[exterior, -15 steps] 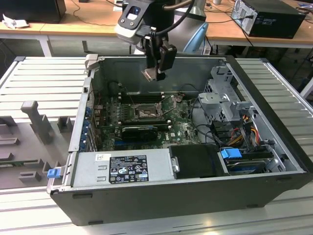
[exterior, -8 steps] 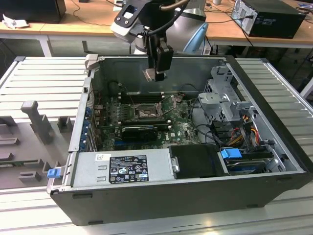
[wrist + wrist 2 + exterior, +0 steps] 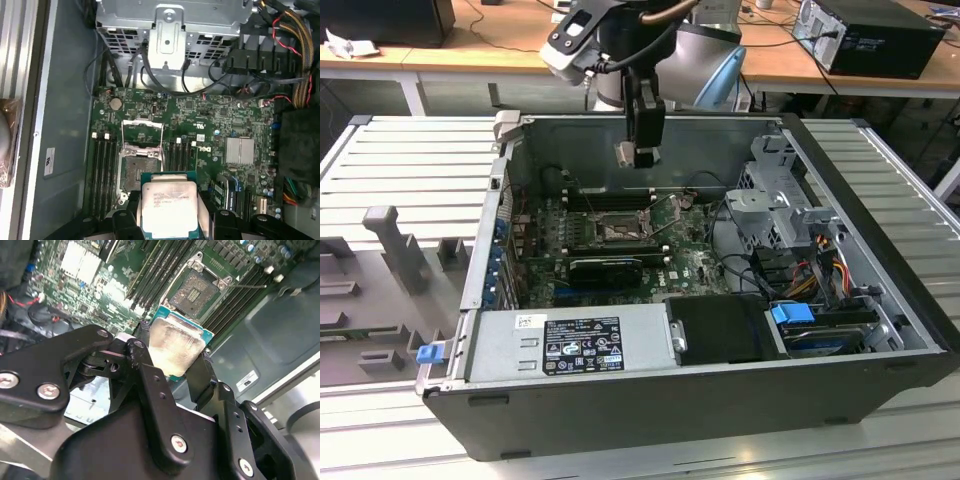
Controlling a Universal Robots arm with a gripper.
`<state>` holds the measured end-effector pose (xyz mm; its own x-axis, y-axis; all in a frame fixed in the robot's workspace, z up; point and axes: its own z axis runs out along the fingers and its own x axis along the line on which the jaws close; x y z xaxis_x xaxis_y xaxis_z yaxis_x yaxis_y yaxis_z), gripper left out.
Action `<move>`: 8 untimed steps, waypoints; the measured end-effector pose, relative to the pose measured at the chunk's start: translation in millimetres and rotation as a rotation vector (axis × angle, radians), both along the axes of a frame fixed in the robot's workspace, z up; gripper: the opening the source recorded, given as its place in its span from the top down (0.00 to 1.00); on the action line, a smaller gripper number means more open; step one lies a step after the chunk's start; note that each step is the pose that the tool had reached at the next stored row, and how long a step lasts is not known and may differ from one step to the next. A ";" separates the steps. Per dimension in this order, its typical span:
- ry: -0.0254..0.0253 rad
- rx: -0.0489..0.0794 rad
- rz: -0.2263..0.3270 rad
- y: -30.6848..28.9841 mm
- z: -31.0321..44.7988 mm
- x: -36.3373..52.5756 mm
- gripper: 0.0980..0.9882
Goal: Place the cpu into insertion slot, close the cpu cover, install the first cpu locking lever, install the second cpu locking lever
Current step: 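Place the cpu into insertion slot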
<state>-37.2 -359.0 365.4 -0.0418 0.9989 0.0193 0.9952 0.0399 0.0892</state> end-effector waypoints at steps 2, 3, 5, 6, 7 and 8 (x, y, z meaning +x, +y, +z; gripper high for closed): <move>0.0010 0.000 -0.034 0.7 -2.5 -0.1 0.51; 0.0013 0.000 -0.040 1.3 -4.0 0.0 0.51; 0.0019 0.000 -0.052 2.9 -9.1 0.0 0.51; 0.0021 0.000 -0.056 3.4 -11.0 0.0 0.51; 0.0022 0.000 -0.061 4.1 -13.2 0.0 0.51; 0.0024 0.000 -0.066 4.8 -15.2 0.0 0.51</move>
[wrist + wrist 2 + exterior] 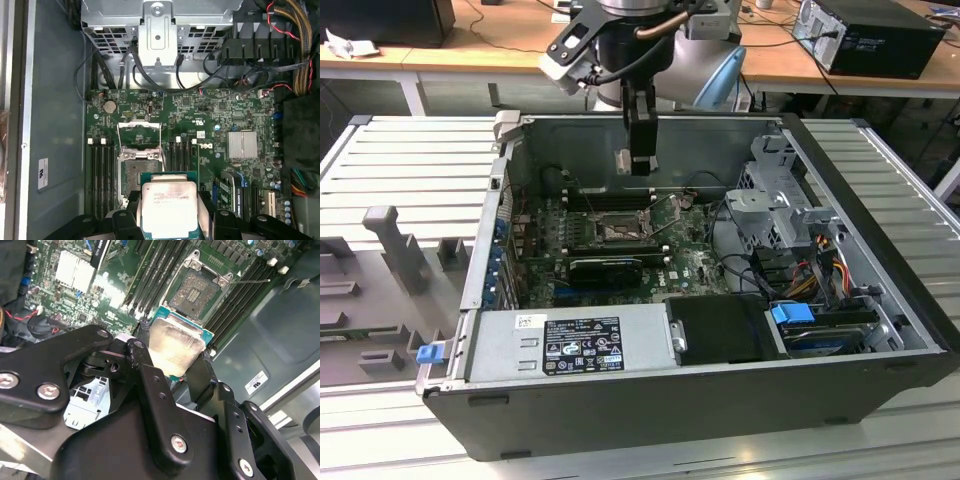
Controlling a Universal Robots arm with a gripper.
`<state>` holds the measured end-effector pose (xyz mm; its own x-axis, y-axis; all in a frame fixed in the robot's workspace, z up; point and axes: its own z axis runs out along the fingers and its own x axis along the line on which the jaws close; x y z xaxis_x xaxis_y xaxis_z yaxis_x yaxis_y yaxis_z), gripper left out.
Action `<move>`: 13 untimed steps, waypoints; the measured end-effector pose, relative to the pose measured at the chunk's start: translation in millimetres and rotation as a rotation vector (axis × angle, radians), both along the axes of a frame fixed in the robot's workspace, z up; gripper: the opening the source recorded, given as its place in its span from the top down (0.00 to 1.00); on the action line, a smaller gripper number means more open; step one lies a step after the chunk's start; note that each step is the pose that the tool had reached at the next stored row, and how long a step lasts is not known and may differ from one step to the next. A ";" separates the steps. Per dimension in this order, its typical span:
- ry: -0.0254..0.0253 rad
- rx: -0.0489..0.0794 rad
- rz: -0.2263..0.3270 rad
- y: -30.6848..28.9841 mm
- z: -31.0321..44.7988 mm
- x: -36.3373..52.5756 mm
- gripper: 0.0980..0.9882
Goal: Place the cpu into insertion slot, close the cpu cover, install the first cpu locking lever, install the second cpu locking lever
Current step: 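Place the cpu into insertion slot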
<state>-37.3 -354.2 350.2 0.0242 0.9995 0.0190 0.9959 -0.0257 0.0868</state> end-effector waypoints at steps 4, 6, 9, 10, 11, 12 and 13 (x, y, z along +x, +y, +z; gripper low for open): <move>0.0006 -0.001 -0.025 3.0 -9.0 0.0 0.51; 0.0009 -0.002 -0.036 4.0 -13.3 0.0 0.51; 0.0009 -0.002 -0.045 5.0 -20.0 0.1 0.51; 0.0009 -0.002 -0.046 5.1 -22.2 0.0 0.51; 0.0010 -0.002 -0.046 5.2 -24.1 0.0 0.51; 0.0009 -0.002 -0.046 5.2 -26.3 0.0 0.51; 0.0009 -0.002 -0.046 5.2 -28.0 0.0 0.51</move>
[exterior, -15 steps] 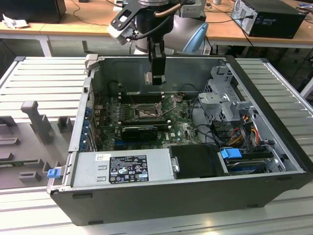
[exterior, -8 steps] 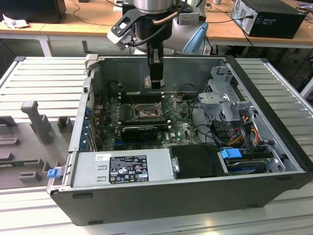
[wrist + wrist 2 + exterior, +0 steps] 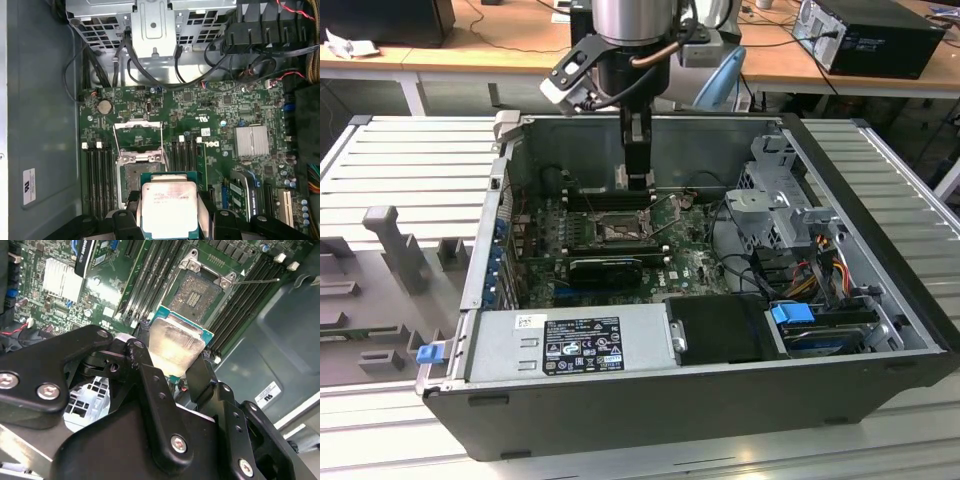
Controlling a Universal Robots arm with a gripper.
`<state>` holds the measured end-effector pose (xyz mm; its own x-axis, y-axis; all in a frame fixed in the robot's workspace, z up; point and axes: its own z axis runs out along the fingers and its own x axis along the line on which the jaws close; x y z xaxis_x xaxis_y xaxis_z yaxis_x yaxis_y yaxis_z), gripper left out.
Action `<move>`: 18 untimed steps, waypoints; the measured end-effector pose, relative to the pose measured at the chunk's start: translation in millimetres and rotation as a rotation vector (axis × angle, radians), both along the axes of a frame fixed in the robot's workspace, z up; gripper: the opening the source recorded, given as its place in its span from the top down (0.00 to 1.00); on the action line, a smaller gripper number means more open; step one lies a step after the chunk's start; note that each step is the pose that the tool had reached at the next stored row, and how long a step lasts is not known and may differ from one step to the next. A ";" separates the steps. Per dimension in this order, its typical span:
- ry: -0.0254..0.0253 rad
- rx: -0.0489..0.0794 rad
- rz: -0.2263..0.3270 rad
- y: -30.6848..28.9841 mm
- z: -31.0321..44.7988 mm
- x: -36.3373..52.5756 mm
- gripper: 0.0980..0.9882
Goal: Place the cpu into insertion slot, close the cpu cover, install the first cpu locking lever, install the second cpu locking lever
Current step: 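Place the cpu into insertion slot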
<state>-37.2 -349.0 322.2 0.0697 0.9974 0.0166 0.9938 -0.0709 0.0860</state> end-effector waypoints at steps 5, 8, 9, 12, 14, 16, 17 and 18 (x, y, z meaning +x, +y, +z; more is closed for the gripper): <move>0.0000 0.000 0.014 0.8 -14.0 -0.1 0.51; 0.0007 0.000 0.020 2.3 -19.9 -0.1 0.51; 0.0012 0.000 0.021 2.6 -21.0 0.0 0.51; 0.0030 0.001 0.024 3.1 -24.7 0.0 0.51; 0.0031 0.001 0.025 4.1 -28.3 -0.1 0.51; 0.0045 0.001 0.027 4.9 -30.7 0.1 0.51; 0.0060 0.001 0.028 5.5 -31.4 0.2 0.51; 0.0063 0.003 0.029 6.0 -32.4 0.2 0.51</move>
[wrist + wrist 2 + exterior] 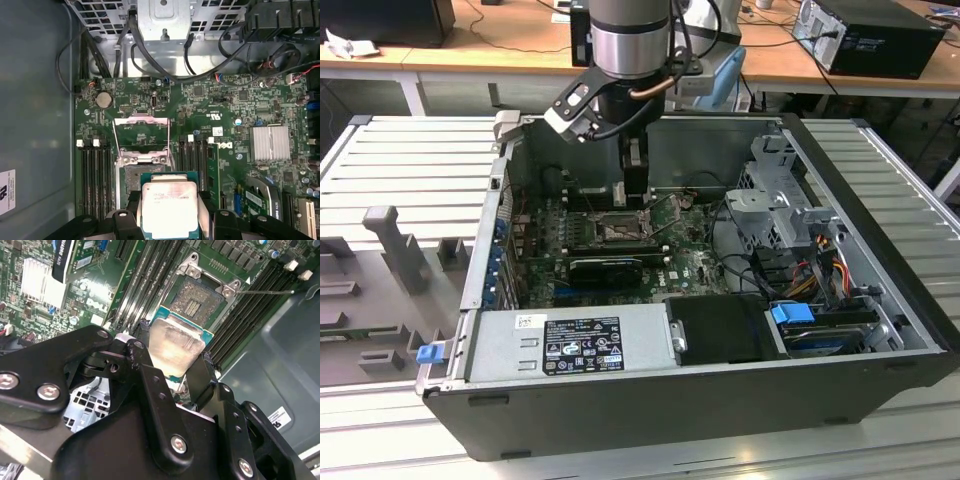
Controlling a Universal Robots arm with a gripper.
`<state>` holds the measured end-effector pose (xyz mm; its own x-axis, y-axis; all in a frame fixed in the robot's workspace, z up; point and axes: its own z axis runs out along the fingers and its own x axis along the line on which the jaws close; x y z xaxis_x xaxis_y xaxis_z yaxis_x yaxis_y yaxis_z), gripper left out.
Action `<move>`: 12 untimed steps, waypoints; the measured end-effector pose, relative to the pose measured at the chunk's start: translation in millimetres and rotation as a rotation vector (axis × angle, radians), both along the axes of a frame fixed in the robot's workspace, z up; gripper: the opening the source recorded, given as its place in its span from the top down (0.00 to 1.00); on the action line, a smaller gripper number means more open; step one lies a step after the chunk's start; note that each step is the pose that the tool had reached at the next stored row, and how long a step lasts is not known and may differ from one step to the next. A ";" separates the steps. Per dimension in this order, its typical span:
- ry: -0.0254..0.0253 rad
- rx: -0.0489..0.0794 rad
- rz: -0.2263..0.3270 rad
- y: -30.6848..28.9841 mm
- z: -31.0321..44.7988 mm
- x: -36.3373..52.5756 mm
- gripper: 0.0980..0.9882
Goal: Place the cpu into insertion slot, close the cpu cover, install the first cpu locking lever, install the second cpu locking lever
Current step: 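Place the cpu into insertion slot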
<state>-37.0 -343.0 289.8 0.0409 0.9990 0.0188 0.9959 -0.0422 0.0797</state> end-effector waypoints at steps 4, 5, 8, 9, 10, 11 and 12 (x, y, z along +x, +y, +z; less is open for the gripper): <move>-0.0003 0.001 0.010 0.6 -6.0 0.0 0.51; -0.0006 0.001 0.012 0.6 -7.0 0.0 0.51; -0.0019 0.000 0.024 0.6 -11.5 0.0 0.51; -0.0018 0.000 0.026 0.6 -13.4 -0.1 0.51; -0.0019 0.000 0.027 0.6 -15.3 -0.1 0.51; -0.0019 0.000 0.032 0.6 -19.3 -0.3 0.51; -0.0019 0.001 0.039 0.6 -22.9 -1.5 0.51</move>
<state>-38.5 -342.4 266.9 0.0018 0.9998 0.0194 0.9967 -0.0034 0.0815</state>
